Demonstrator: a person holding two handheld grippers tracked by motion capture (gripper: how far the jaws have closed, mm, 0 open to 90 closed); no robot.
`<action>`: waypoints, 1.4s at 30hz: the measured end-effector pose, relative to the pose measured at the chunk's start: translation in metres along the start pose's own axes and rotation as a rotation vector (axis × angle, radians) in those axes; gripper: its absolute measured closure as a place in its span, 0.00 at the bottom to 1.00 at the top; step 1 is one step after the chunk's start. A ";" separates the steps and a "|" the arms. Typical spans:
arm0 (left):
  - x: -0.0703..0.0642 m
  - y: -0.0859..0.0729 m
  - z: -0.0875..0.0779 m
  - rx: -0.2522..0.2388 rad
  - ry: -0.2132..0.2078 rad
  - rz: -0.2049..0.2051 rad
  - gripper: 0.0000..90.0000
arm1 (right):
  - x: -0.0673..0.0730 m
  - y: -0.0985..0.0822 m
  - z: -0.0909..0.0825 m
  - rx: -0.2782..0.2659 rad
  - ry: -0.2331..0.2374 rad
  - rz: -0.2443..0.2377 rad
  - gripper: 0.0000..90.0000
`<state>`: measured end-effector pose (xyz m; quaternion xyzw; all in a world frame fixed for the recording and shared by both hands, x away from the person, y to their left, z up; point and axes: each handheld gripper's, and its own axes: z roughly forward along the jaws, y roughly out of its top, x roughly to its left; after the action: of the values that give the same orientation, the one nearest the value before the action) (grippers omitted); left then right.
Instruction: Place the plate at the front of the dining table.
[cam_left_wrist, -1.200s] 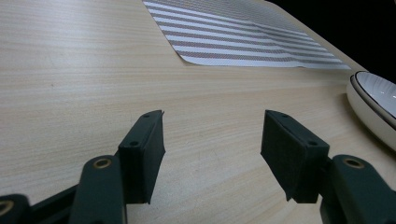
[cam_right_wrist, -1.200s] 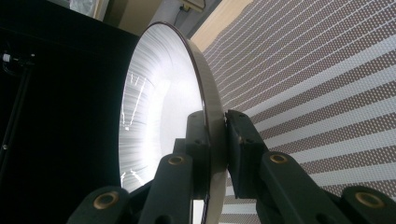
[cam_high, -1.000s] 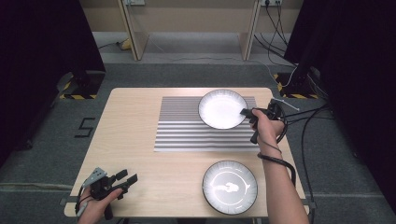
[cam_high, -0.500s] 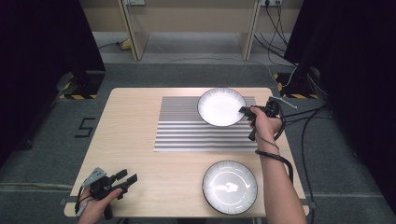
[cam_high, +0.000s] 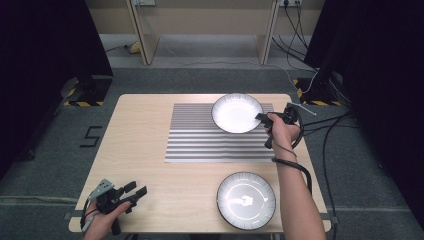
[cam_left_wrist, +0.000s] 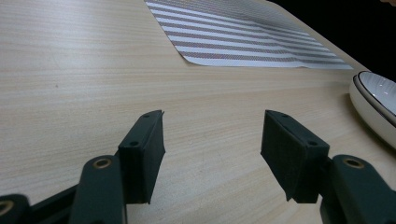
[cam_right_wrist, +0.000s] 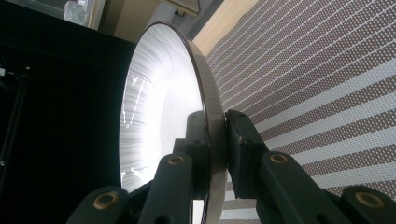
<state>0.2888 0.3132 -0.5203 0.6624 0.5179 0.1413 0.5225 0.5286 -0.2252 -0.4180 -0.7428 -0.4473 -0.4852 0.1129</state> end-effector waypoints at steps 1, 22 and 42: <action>0.000 0.000 0.000 -0.001 -0.001 0.000 0.43 | 0.000 0.000 0.000 -0.001 -0.001 0.002 0.89; 0.001 0.000 0.000 -0.001 0.001 -0.001 0.43 | -0.005 0.004 0.016 -0.007 -0.016 0.026 0.88; 0.003 0.001 -0.001 -0.003 0.002 -0.001 0.43 | -0.003 0.008 0.033 -0.012 -0.022 0.049 0.88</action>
<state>0.2900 0.3167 -0.5206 0.6613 0.5188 0.1424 0.5228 0.5547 -0.2116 -0.4351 -0.7596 -0.4272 -0.4766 0.1153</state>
